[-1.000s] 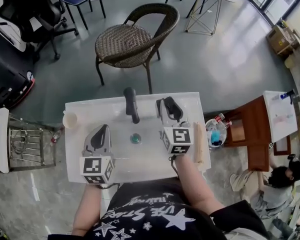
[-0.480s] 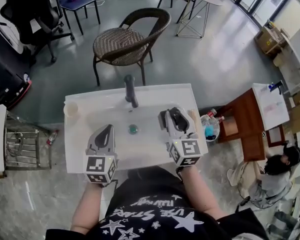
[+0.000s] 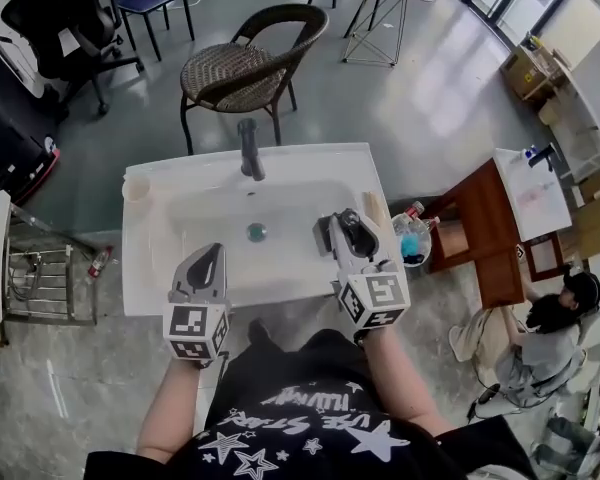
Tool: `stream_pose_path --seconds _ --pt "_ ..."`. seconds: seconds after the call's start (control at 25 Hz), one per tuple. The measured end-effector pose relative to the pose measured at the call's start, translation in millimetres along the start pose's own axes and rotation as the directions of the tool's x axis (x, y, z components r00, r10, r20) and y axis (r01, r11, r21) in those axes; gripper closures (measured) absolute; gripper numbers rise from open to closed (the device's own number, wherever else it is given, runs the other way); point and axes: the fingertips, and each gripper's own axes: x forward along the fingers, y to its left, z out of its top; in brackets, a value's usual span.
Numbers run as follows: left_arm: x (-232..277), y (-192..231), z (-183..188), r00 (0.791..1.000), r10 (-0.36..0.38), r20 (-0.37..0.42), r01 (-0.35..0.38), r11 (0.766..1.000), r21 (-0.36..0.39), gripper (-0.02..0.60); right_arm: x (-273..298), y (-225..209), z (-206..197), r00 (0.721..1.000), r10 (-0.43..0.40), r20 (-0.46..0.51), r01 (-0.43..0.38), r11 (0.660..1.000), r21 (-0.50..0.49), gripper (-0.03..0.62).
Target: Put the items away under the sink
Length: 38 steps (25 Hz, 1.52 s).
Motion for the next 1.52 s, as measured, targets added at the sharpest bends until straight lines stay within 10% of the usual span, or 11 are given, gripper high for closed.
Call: stream_pose_path --seconds 0.6,0.92,1.52 --pt "-116.8 -128.4 -13.6 0.979 0.151 0.134 -0.152 0.988 -0.001 0.572 -125.8 18.9 -19.9 0.958 0.286 0.000 -0.286 0.958 -0.017 0.499" --pt "-204.7 -172.9 -65.5 0.943 0.328 0.061 -0.323 0.943 -0.080 0.572 -189.4 35.9 -56.2 0.916 0.396 -0.059 -0.396 0.918 0.015 0.500" --pt "-331.8 -129.0 -107.0 0.854 0.519 0.029 -0.507 0.844 -0.175 0.572 -224.2 161.6 -75.5 0.820 0.561 -0.114 -0.564 0.826 0.010 0.499"
